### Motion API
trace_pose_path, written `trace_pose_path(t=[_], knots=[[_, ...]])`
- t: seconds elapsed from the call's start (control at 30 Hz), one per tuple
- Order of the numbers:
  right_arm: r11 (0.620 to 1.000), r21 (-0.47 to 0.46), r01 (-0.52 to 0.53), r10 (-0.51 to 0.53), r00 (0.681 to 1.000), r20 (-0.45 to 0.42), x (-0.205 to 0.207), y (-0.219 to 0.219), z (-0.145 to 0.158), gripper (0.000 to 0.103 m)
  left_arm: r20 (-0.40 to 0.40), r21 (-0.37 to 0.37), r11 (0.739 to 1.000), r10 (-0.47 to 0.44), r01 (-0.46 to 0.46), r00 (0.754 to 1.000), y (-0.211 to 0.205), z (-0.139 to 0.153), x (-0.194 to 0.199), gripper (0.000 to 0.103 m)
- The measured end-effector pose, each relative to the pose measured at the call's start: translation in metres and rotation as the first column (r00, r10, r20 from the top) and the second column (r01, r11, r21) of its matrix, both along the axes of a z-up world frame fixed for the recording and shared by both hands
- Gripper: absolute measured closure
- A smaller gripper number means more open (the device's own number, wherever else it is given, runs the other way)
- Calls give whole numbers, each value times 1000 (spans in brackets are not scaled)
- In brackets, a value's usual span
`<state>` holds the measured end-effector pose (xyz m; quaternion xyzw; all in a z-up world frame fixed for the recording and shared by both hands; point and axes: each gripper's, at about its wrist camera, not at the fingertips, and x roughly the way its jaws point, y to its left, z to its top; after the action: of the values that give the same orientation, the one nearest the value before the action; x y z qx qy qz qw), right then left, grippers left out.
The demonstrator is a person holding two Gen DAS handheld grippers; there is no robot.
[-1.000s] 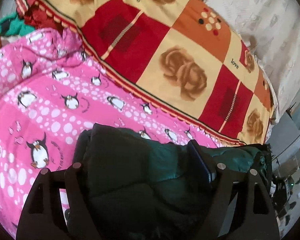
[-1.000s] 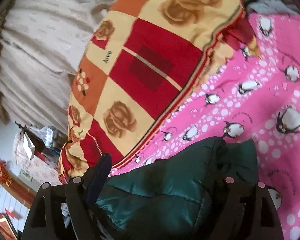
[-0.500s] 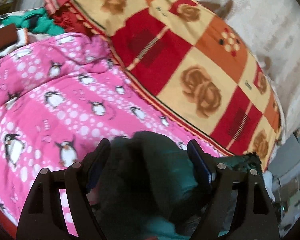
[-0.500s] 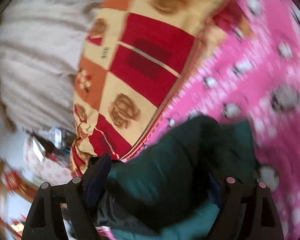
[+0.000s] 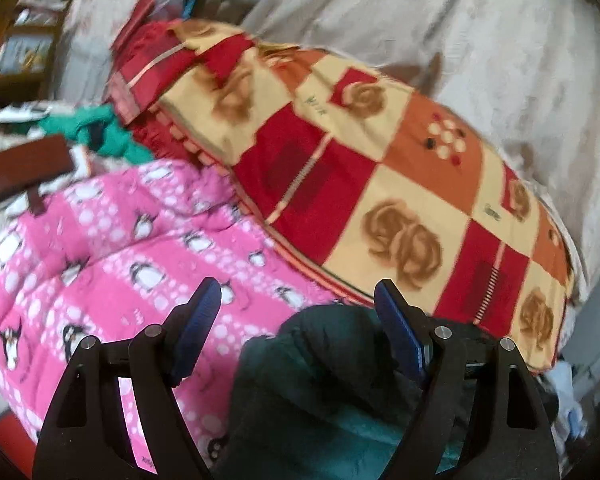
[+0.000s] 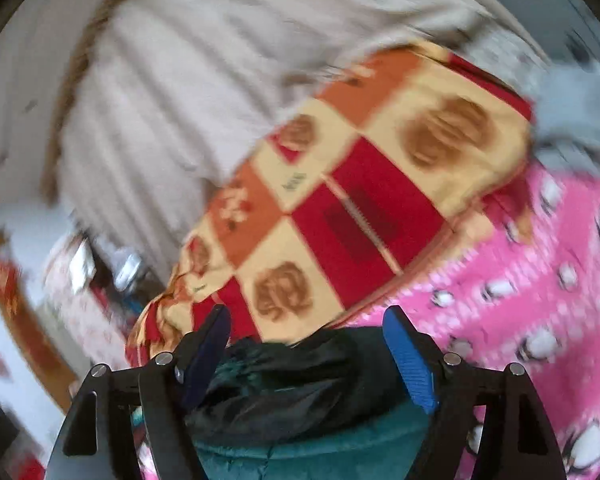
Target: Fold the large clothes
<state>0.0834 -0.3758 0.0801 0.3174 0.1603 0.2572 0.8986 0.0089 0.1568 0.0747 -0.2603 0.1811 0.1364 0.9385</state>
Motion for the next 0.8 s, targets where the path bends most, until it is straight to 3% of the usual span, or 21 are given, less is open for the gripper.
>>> trace_pose_path(t=[0.1, 0.23, 0.3, 0.47, 0.57, 0.6, 0.7, 0.8], knots=[[991, -85, -108, 109, 994, 10, -4, 26, 5, 26, -25, 73, 994, -82, 84, 996, -19, 2, 12, 23], [959, -227, -170, 169, 985, -23, 1, 56, 2, 26, -63, 90, 987, -130, 135, 990, -33, -1, 23, 23], [953, -244, -179, 170, 984, -56, 6, 60, -3, 26, -73, 84, 987, -134, 140, 988, -35, -3, 26, 23], [962, -241, -125, 100, 989, -112, 9, 53, -19, 26, -101, 57, 989, -128, 134, 987, -42, -15, 35, 23], [943, -331, -23, -23, 991, -133, 16, 57, -18, 26, -121, 13, 988, -153, 155, 981, -48, -21, 54, 23], [919, -395, 6, -66, 988, -138, 25, 64, -16, 26, -134, -4, 985, -171, 172, 976, -51, -19, 66, 23], [893, -451, -10, -89, 976, -199, 57, 84, -15, 26, -221, 85, 972, -195, 218, 955, -67, -14, 104, 23], [864, -497, -85, -67, 958, -280, 93, 108, -30, 26, -328, 109, 964, -197, 244, 924, -73, -26, 143, 23]])
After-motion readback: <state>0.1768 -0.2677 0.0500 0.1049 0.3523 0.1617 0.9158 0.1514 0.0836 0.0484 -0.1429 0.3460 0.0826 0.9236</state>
